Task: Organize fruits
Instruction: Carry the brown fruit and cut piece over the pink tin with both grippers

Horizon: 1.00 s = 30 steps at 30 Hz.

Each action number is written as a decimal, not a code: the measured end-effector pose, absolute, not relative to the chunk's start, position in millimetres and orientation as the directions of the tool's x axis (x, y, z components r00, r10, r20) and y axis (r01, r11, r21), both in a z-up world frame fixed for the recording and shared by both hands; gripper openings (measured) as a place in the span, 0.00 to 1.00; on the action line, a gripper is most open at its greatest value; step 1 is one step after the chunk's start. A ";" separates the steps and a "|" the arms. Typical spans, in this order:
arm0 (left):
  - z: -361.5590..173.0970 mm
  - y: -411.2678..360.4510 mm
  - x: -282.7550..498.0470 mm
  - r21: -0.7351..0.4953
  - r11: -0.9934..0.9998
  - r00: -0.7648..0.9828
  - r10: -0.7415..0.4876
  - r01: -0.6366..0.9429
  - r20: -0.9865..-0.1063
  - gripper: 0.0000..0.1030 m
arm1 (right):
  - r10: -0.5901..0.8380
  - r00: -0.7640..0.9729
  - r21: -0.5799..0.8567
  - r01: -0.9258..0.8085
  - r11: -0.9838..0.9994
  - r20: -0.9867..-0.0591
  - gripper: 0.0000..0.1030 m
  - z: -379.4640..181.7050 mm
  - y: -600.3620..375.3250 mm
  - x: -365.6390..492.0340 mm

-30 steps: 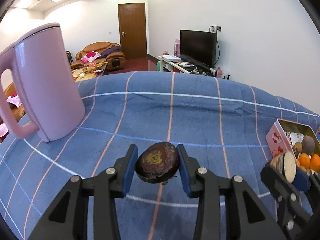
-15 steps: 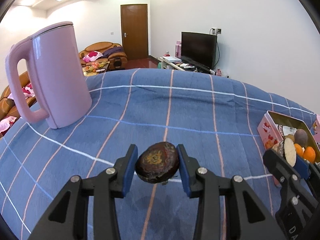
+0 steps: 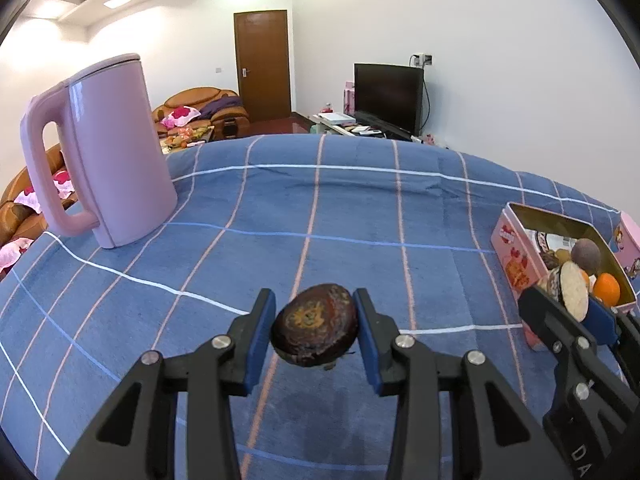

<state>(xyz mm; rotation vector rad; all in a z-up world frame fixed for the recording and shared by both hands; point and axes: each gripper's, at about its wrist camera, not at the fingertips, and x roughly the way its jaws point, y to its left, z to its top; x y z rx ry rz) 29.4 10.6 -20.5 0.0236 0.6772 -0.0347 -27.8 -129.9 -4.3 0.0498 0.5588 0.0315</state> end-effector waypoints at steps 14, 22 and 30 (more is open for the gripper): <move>-19.0 -25.4 16.3 0.013 0.995 0.778 -0.067 0.097 -0.625 0.40 | 0.012 0.850 0.043 0.012 0.999 -0.526 0.37 -2.1 -156.6 -41.4; -18.1 -46.8 11.0 0.016 0.992 0.781 -0.086 0.122 -0.618 0.40 | -0.008 0.851 0.042 0.035 0.998 -0.525 0.37 -1.6 -180.3 -47.5; -18.3 -67.4 8.6 0.011 0.989 0.775 -0.106 0.144 -0.622 0.40 | -0.025 0.853 0.035 0.051 0.998 -0.522 0.37 -1.2 -196.9 -52.1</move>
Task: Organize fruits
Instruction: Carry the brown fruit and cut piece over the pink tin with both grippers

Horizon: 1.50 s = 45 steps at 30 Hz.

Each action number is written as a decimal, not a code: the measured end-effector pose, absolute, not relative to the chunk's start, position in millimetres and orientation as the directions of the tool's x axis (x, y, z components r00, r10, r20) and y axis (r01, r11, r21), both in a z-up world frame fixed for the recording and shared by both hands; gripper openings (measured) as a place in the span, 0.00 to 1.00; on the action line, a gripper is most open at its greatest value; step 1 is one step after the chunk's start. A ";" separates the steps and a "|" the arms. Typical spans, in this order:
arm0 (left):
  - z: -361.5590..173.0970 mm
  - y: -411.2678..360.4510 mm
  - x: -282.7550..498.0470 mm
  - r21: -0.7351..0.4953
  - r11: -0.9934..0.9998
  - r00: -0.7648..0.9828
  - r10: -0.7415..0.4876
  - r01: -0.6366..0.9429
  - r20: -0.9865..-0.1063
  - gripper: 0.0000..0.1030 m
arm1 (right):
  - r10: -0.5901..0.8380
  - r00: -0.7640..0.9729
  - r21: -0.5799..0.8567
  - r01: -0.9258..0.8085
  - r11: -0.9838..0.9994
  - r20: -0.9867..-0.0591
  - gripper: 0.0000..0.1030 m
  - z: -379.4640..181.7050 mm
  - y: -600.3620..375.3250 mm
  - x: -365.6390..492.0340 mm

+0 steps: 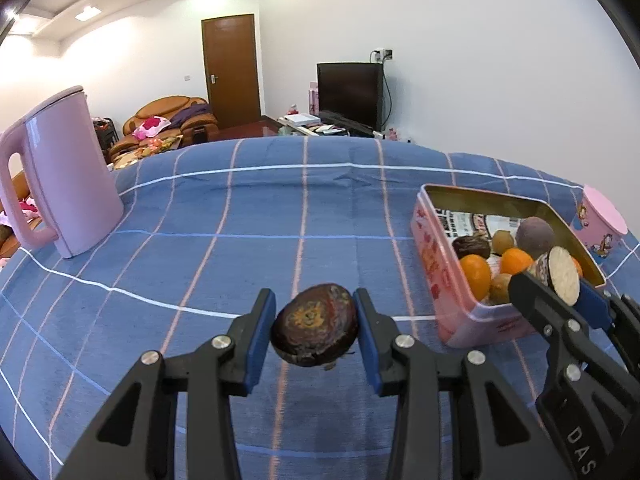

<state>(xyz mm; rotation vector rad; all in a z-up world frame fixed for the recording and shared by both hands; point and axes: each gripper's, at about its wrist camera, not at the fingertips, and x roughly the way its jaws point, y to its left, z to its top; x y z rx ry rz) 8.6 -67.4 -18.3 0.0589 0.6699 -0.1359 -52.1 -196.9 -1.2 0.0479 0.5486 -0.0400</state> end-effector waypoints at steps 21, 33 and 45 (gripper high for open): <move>-14.8 -128.0 -3.5 0.030 0.979 0.778 -0.140 0.201 -0.613 0.40 | -0.103 0.852 0.016 0.129 0.992 -0.513 0.37 1.1 -260.4 -64.9; -6.2 -122.0 -11.2 0.014 0.986 0.822 -0.133 0.168 -0.554 0.40 | -0.130 0.848 0.026 0.167 0.986 -0.513 0.36 1.8 -285.5 -70.3; 3.5 -152.6 -14.3 -0.013 0.961 0.817 -0.242 0.276 -0.523 0.40 | -0.166 0.850 0.030 0.209 0.977 -0.500 0.36 5.3 -303.6 -74.2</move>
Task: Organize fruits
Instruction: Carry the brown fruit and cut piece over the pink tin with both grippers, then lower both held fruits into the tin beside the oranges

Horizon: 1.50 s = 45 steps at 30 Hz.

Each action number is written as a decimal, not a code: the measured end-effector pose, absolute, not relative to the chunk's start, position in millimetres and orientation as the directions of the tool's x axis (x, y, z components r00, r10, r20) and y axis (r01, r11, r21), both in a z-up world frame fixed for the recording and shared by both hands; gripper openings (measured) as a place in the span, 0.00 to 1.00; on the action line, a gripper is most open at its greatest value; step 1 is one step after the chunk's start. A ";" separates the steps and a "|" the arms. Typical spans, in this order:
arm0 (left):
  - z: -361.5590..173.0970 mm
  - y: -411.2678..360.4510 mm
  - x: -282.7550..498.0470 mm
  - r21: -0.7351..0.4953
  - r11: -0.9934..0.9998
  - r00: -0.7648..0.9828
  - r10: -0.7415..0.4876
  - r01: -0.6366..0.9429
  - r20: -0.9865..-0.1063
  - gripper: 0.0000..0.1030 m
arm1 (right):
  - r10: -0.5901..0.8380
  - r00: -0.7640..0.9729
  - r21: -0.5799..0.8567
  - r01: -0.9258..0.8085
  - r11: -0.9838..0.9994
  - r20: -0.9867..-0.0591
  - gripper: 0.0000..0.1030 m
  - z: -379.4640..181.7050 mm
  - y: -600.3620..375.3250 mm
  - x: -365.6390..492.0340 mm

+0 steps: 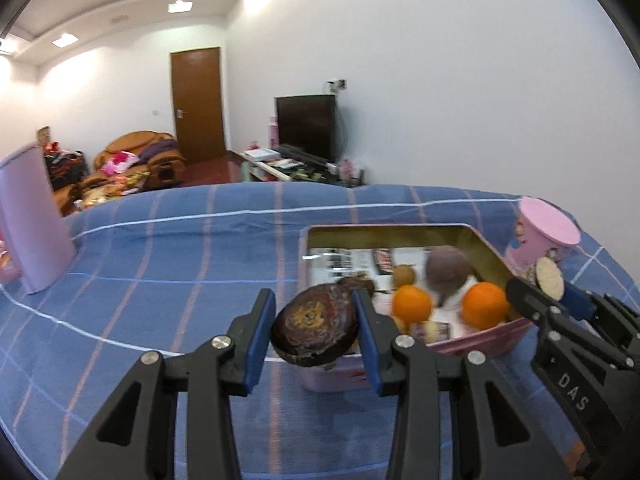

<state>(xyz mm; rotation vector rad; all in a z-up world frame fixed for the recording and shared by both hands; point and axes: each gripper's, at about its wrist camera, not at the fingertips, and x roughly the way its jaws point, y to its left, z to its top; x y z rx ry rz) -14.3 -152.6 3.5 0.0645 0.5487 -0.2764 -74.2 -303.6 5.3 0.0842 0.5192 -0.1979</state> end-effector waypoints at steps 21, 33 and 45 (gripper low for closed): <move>2.1 -200.8 13.4 -0.078 0.929 0.763 -0.343 0.361 -0.548 0.40 | -0.231 0.846 0.025 0.276 0.961 -0.481 0.37 17.2 -333.1 -55.9; -5.8 -204.7 43.6 -0.094 0.940 0.745 -0.318 0.328 -0.586 0.40 | -0.212 0.846 0.045 0.268 0.962 -0.489 0.37 17.5 -340.1 -16.9; -15.5 -210.2 60.0 -0.095 0.942 0.713 -0.307 0.322 -0.630 0.40 | -0.132 0.811 0.072 0.209 0.975 -0.569 0.37 -0.5 -339.3 10.1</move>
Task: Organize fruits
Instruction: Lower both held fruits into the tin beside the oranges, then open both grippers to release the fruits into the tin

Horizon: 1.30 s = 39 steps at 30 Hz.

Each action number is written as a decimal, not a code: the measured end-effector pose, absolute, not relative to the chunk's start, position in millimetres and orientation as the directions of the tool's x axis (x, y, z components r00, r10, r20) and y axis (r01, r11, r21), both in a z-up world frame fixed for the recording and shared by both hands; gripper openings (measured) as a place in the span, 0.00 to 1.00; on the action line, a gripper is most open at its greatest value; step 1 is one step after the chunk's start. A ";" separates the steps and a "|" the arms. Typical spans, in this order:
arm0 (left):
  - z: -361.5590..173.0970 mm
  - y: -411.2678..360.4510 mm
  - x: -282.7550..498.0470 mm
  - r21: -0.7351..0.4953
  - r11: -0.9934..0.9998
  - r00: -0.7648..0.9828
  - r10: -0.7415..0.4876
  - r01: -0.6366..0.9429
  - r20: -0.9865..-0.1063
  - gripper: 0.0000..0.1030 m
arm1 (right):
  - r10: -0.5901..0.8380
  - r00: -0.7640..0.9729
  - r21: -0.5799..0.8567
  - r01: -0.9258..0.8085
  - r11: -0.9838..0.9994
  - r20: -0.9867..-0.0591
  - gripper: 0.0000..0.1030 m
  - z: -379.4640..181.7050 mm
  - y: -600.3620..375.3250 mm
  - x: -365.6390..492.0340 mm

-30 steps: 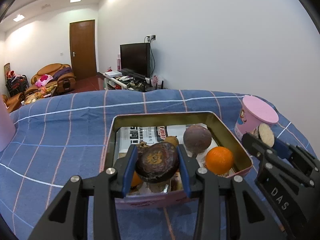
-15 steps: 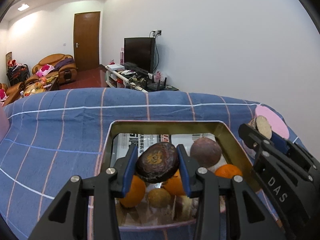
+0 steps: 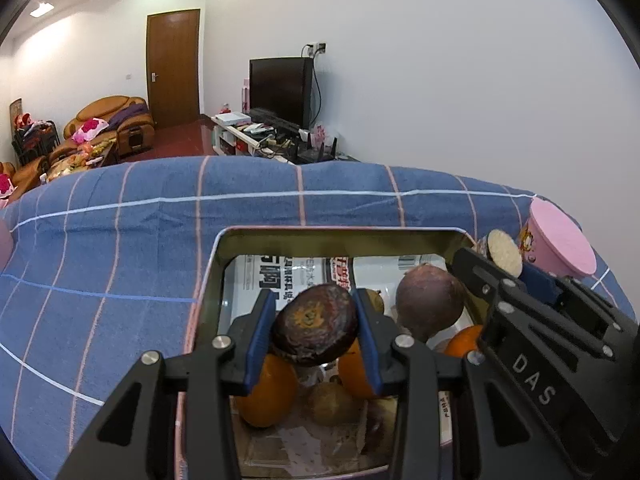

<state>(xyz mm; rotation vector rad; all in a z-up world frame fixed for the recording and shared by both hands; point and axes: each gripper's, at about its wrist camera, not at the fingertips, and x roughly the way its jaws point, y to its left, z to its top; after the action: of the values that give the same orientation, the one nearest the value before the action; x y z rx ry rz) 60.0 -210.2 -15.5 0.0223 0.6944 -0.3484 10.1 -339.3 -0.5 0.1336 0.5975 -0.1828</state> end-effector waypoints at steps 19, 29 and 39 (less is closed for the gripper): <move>-16.4 -216.6 59.6 -0.073 0.930 0.701 -0.322 0.360 -0.637 0.40 | 0.096 0.815 0.295 0.095 0.951 -0.572 0.37 -11.3 -358.4 18.2; -16.0 -225.7 53.9 -0.028 0.927 0.702 -0.303 0.374 -0.644 0.40 | 0.113 0.797 0.272 0.066 0.960 -0.593 0.37 -17.6 -343.1 24.6; -14.1 -224.5 54.9 -0.028 0.936 0.712 -0.285 0.350 -0.642 0.57 | 0.123 0.831 0.336 0.080 0.938 -0.542 0.58 -14.0 -353.6 12.7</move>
<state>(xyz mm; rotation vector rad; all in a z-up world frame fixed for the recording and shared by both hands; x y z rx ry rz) 54.9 -224.5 -14.1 0.0984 0.6950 -0.3526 12.7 -353.6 -14.0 0.3574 0.5922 0.0234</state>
